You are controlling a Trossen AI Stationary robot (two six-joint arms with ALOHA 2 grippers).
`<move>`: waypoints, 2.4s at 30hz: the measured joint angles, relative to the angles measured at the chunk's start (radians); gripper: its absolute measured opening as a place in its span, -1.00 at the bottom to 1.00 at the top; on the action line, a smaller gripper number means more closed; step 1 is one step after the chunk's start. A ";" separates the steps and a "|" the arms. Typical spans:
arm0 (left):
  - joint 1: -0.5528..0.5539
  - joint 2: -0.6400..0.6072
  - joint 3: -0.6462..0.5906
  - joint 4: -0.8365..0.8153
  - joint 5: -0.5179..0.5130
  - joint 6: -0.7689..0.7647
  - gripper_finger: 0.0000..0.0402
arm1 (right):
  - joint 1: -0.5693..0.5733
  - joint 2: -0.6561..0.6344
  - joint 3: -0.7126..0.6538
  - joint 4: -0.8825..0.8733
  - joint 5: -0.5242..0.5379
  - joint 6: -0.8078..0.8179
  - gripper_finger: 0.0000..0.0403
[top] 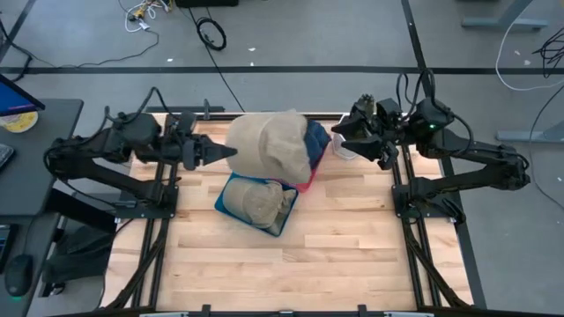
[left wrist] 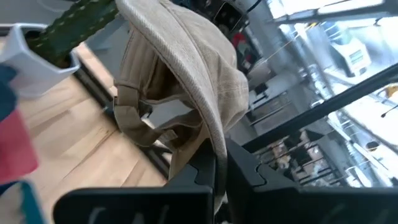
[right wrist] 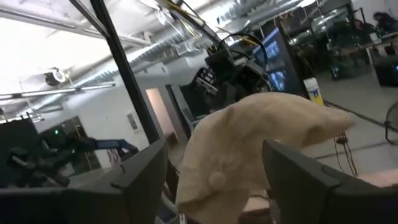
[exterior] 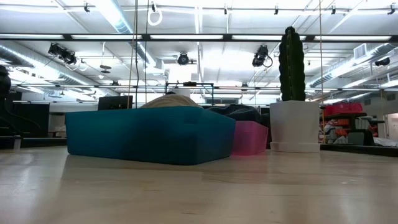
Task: Pick & Place hat
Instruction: Put the brown cap into the blue bin
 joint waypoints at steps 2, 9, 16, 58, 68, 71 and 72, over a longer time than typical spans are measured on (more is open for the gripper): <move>0.004 -0.025 0.000 -0.056 0.005 0.000 -0.94 | 0.000 -0.009 0.000 -0.038 0.008 -0.007 0.31; 0.013 -0.065 0.000 -0.328 0.063 -0.085 -0.94 | 0.001 -0.011 0.000 -0.143 0.019 -0.013 0.31; 0.013 -0.037 0.000 -0.589 0.117 -0.079 -0.94 | 0.001 -0.008 0.000 -0.175 0.026 -0.019 0.31; 0.275 0.146 0.000 -0.570 0.623 0.427 -0.94 | 0.028 0.024 0.000 -0.200 0.048 0.004 0.31; 0.299 -0.067 0.000 -0.779 0.392 0.277 -0.94 | 0.058 0.024 0.000 -0.214 0.050 0.004 0.31; 0.299 -0.141 0.000 -0.798 0.348 0.219 -0.94 | 0.058 0.024 0.000 -0.214 0.050 0.004 0.31; 0.299 -0.163 0.000 -0.806 0.340 0.202 -0.94 | 0.058 0.024 0.000 -0.214 0.051 0.004 0.31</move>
